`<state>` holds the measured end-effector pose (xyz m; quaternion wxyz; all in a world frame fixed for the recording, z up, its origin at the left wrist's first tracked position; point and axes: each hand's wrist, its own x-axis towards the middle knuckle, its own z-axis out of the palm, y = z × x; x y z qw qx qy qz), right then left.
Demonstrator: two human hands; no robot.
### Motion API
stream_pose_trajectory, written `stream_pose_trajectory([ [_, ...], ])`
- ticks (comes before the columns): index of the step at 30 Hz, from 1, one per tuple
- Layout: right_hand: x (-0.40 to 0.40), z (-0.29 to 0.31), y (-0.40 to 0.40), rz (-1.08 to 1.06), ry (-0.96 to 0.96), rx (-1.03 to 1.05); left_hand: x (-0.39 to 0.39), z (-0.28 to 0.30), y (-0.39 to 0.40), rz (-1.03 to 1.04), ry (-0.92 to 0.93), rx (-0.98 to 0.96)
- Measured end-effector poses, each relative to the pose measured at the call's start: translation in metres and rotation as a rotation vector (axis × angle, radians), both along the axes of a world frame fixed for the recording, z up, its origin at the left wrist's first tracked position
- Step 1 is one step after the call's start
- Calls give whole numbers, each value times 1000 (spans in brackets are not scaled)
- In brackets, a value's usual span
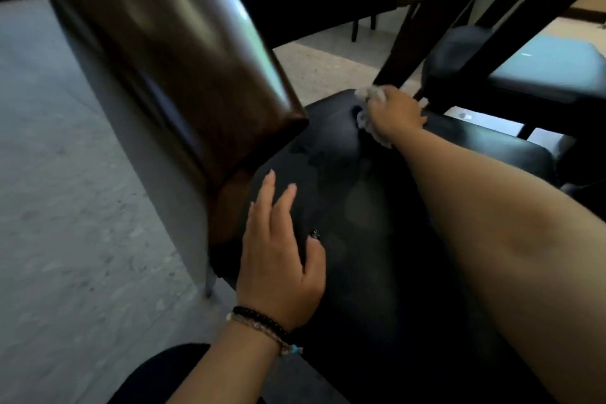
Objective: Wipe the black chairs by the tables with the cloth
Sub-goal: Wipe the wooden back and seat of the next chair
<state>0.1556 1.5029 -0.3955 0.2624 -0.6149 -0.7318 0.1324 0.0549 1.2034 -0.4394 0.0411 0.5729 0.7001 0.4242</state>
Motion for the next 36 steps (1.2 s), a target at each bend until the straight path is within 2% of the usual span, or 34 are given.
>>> stream_pose_trajectory([
  [1, -7, -5, 2, 33, -132, -44, 0, 1, 0, 2, -6, -3],
  [3, -19, -8, 6, 93, -220, -32, 1, 2, 0, -7, -5, -8],
  [6, -22, -3, 9, 153, -203, -3, 1, 3, 2, -10, 22, -11],
  [9, -19, 2, -5, 322, -218, 29, 3, 3, 2, -7, 34, -8],
  [13, -27, 3, -52, 602, -248, 25, 3, 4, 2, -2, 41, 5],
  [18, -9, 13, -115, 793, -204, -16, 2, 0, 2, 7, 0, 56],
  [21, 8, 13, -149, 821, -83, -59, 1, 0, 0, -9, -38, 93],
  [26, 29, 23, -178, 713, 197, -126, 6, 18, -14, -45, -13, 95],
  [33, 41, 64, -208, 576, 627, -56, -7, 91, -61, -246, 293, 302],
  [36, 47, 94, -219, 582, 610, -1, -6, 123, -68, -358, 418, 307],
])
